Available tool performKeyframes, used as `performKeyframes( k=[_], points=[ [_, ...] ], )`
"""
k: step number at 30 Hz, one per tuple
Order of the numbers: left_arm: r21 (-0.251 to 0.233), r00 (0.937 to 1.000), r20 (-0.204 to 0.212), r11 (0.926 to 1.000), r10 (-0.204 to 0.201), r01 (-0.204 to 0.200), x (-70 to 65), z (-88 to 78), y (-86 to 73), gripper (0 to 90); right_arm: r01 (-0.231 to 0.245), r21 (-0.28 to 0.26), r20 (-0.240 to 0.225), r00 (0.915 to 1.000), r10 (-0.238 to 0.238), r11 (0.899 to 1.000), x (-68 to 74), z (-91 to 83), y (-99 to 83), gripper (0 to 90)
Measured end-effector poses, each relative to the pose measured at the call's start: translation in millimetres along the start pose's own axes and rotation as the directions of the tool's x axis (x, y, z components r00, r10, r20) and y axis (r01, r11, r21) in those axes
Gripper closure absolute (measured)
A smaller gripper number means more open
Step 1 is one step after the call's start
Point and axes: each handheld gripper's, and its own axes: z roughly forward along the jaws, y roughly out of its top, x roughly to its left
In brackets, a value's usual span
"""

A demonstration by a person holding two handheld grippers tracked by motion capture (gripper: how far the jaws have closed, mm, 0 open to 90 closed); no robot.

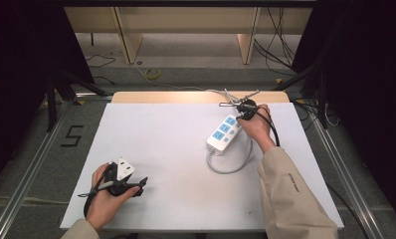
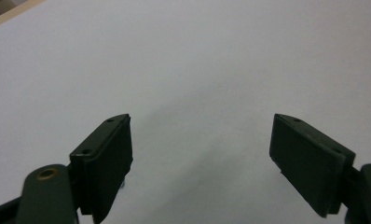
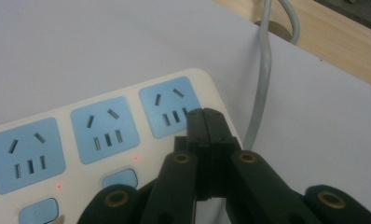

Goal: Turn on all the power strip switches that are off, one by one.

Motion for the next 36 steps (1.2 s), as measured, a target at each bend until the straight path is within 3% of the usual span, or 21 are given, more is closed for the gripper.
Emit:
performKeyframes(
  k=[36],
  points=[
    [0.001,1.0,0.0,1.0,0.001,-0.001,-0.3,-0.5,-0.2,21.4,0.005,0.03,0.0,1.0,-0.005,1.0,3.2,5.9,-0.2,90.0]
  ],
)
